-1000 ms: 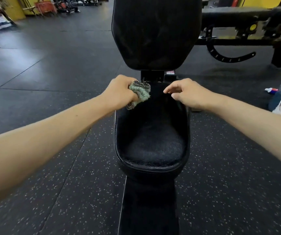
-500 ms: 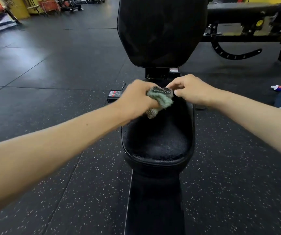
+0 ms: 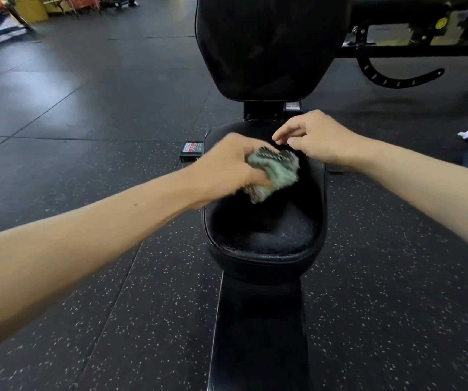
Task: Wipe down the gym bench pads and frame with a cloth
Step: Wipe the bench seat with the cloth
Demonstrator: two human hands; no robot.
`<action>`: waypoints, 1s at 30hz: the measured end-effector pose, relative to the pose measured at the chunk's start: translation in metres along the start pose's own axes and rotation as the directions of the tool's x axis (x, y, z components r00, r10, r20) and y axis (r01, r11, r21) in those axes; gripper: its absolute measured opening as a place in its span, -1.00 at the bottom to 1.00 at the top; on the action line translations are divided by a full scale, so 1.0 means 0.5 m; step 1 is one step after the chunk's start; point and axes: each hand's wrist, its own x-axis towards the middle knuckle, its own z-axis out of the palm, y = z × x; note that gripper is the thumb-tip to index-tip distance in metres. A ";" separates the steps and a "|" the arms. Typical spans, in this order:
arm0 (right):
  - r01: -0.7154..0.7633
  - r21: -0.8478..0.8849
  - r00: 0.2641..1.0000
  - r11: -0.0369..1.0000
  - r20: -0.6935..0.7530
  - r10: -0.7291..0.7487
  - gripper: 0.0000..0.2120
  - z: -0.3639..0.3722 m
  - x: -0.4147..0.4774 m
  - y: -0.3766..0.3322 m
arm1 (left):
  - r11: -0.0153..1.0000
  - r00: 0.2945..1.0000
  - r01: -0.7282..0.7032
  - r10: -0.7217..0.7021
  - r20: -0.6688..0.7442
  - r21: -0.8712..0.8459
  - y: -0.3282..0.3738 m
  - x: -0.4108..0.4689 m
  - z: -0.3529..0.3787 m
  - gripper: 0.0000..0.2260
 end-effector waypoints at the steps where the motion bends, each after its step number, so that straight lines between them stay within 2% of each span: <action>1: 0.003 0.004 1.000 1.000 -0.006 -0.003 -0.67 -0.001 0.001 -0.002 | 1.000 0.997 0.012 -0.010 -0.074 0.023 -0.006 0.011 -0.015 -0.71; 3: 0.014 0.012 1.000 1.000 -0.010 -0.014 -0.68 -0.002 0.000 -0.004 | 0.984 0.987 0.043 -0.016 -0.161 0.170 -0.025 0.026 -0.046 -0.68; 5: 0.025 0.027 1.000 0.999 -0.011 -0.025 -0.69 -0.001 -0.002 -0.005 | 0.953 0.987 0.059 -0.011 -0.160 0.296 -0.047 0.021 -0.052 -0.64; 7: 0.023 0.034 1.000 0.999 -0.007 -0.023 -0.69 0.003 -0.003 -0.006 | 0.936 0.991 0.027 0.021 -0.132 0.350 -0.057 0.007 -0.041 -0.62; 9: 0.016 0.031 1.000 0.999 -0.005 -0.016 -0.69 0.010 -0.003 -0.006 | 0.945 0.996 -0.008 0.038 -0.086 0.328 -0.055 -0.005 -0.031 -0.60; 13: 0.013 0.046 1.000 0.999 0.003 -0.013 -0.69 0.019 0.004 -0.012 | 0.972 0.993 -0.082 0.060 0.105 0.221 -0.029 -0.034 -0.019 -0.64; 16: 0.018 0.075 1.000 0.997 0.010 -0.019 -0.69 0.028 0.009 -0.016 | 0.992 0.946 -0.055 0.016 0.323 0.110 -0.011 -0.057 -0.025 -0.66; 17: 0.023 0.078 1.000 0.997 0.015 -0.024 -0.70 0.031 0.010 -0.018 | 0.996 0.935 -0.028 -0.002 0.354 0.079 -0.011 -0.059 -0.034 -0.65; 18: 0.028 0.074 0.999 0.997 0.017 -0.029 -0.70 0.032 0.012 -0.019 | 0.998 0.945 -0.004 -0.014 0.326 0.055 -0.014 -0.055 -0.043 -0.65; 21: 0.043 0.055 0.999 0.998 0.017 -0.044 -0.70 0.036 0.016 -0.024 | 1.000 0.999 0.019 -0.018 0.050 -0.011 -0.036 -0.031 -0.065 -0.62; 22: 0.049 0.051 0.999 0.998 0.019 -0.050 -0.70 0.037 0.017 -0.026 | 1.000 1.000 0.010 -0.010 0.008 0.000 -0.041 -0.026 -0.066 -0.60; 26: 0.067 0.048 0.997 0.997 0.031 -0.069 -0.71 0.048 0.017 -0.029 | 0.993 0.995 -0.035 0.025 0.096 0.108 -0.044 -0.034 -0.042 -0.64; 30: 0.071 0.052 0.997 0.996 0.020 -0.072 -0.73 0.050 0.016 -0.027 | 0.998 0.969 -0.035 0.022 0.245 0.049 -0.037 -0.054 -0.037 -0.64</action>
